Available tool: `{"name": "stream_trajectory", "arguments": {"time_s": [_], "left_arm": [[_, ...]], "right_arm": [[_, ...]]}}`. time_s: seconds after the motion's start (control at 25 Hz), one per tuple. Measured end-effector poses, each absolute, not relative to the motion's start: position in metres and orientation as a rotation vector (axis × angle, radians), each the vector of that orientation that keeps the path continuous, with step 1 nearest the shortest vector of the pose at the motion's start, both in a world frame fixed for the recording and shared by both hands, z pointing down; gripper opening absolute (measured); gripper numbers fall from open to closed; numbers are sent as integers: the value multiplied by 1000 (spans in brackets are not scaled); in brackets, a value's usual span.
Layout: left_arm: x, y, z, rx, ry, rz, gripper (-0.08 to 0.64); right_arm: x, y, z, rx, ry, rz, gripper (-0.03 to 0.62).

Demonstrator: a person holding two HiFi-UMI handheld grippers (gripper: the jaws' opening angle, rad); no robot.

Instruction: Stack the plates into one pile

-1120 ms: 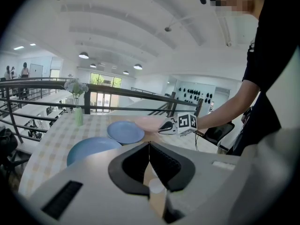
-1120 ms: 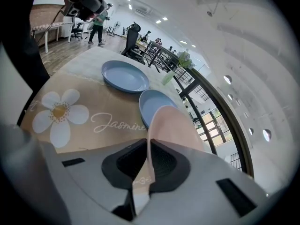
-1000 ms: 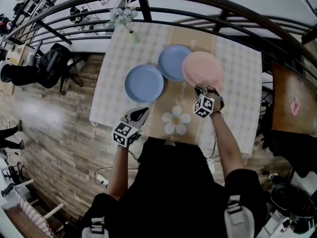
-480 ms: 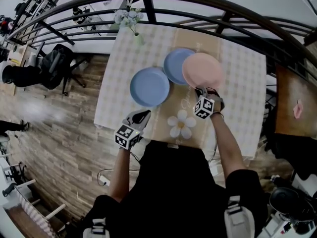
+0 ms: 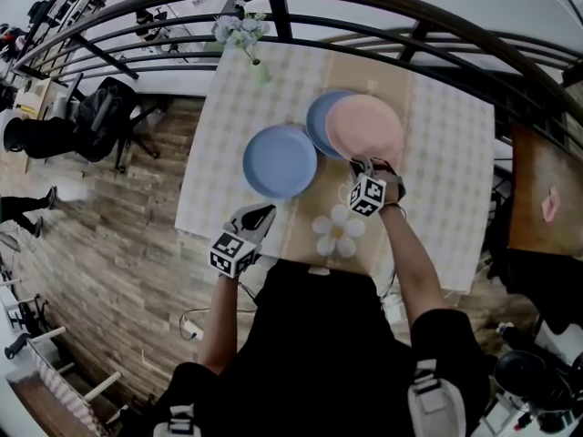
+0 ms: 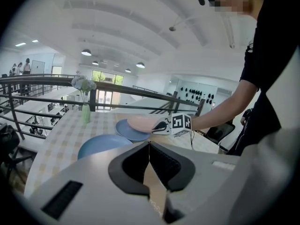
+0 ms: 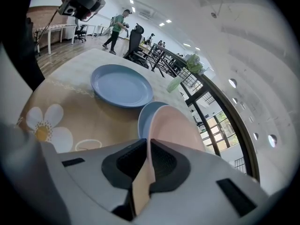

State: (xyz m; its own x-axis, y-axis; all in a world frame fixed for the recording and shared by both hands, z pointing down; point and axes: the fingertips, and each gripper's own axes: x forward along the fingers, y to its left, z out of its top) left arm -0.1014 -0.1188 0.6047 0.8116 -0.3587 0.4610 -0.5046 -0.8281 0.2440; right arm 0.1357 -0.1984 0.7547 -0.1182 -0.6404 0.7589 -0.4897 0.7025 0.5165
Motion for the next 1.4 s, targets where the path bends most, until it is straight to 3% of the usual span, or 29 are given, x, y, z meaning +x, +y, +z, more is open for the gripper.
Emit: {"name": "stream_trajectory", "arguments": {"time_s": [1.4], "left_arm": [[-144,-136,619,2609,-619,660,3]], "right_arm": [[79,-243,790,834,-1799,-157,27]]}}
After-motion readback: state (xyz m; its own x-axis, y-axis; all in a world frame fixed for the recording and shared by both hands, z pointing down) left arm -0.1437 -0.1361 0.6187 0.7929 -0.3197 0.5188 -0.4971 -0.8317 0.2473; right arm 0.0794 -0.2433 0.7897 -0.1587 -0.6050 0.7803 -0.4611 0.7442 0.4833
